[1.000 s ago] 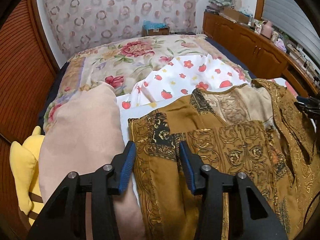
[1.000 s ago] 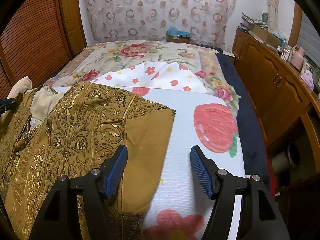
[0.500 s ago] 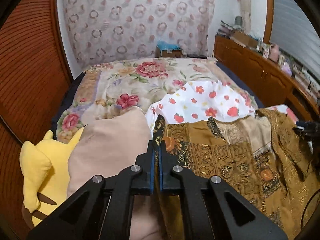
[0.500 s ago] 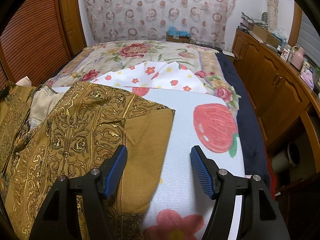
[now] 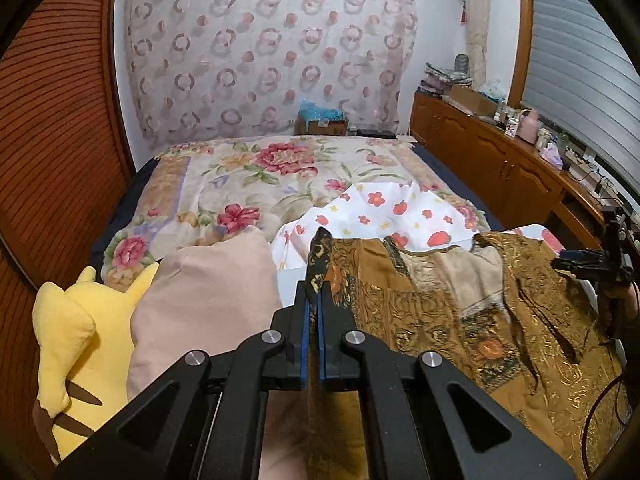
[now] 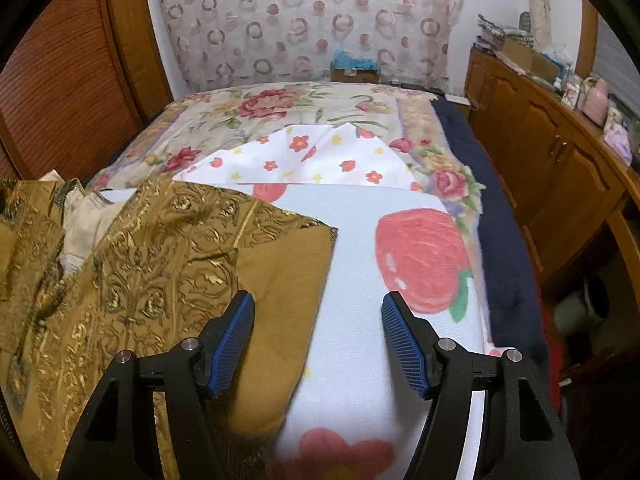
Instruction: Fold small clothes
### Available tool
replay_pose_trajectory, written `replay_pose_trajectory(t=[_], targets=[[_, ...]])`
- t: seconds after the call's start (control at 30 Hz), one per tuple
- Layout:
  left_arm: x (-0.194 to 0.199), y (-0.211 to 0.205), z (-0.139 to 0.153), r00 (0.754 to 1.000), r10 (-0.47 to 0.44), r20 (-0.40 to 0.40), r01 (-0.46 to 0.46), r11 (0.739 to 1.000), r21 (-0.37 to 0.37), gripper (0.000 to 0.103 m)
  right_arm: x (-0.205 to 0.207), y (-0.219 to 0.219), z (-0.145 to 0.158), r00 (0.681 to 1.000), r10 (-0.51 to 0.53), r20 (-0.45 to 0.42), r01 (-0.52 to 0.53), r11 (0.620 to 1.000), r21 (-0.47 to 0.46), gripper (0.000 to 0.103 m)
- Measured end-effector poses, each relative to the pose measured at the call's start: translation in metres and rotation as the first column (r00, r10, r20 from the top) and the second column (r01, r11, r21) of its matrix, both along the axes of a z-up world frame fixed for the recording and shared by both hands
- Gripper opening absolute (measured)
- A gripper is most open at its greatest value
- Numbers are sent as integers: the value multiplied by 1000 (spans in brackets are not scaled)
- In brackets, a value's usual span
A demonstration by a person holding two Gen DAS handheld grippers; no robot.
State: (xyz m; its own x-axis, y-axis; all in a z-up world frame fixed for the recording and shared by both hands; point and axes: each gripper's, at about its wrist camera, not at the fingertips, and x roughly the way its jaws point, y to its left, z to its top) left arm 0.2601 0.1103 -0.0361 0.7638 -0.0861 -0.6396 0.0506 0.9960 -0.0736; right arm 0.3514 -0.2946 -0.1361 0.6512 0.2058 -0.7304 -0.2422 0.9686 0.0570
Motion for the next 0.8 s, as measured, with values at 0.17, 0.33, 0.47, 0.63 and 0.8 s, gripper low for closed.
replay_pose_trajectory(t=[0.17, 0.33, 0.47, 0.63, 0.8], targets=[[-12, -7, 6, 1000, -13, 17, 13, 1000, -10, 4, 4, 8, -1, 999, 47, -10, -47, 999, 11, 57], [-29, -13, 9, 999, -16, 33, 17, 1000, -20, 4, -1, 16, 0, 992, 126, -19, -126, 992, 3, 5], [-48, -16, 13, 999, -15, 53, 16, 1000, -24, 4, -19, 13, 12, 991, 120, 52, -120, 993, 10, 4], [-75, -19, 23, 996, -14, 85, 15, 1000, -18, 4, -56, 2, 35, 981, 110, 161, -119, 992, 44, 4], [-100, -21, 25, 993, -13, 115, 15, 1000, -20, 4, -90, -7, 47, 964, 121, 235, -139, 988, 60, 4]])
